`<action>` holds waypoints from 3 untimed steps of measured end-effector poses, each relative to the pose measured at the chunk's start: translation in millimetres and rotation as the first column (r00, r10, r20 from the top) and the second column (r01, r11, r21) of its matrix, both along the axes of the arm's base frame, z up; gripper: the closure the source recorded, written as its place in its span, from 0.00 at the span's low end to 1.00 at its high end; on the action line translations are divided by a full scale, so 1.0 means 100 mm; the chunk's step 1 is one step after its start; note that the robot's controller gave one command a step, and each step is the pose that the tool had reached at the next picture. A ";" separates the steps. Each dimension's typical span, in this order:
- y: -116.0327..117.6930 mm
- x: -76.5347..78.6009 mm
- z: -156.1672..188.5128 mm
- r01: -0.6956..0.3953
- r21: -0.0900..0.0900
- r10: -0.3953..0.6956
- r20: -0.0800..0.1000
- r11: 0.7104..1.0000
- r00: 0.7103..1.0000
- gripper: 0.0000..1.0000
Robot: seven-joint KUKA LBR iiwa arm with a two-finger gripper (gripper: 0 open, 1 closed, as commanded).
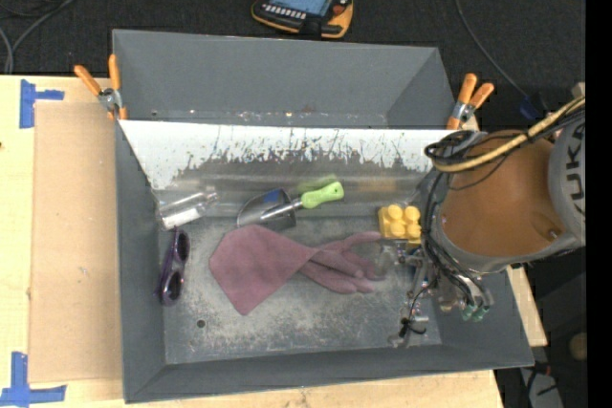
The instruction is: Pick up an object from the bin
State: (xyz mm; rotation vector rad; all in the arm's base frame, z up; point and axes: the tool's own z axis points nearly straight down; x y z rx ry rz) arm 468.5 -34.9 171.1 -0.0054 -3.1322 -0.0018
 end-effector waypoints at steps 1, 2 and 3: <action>0.00 0.02 0.03 -0.003 -0.001 0.003 0.007 1.000 1.000 0.00; 0.46 0.76 -1.03 -0.038 0.001 0.038 0.006 0.999 0.999 0.00; 0.69 0.86 -0.42 0.074 0.001 -0.074 0.016 0.997 0.997 0.00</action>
Offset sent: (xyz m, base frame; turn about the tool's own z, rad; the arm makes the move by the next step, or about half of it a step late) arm 0.0757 0.0451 -0.1011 -0.0353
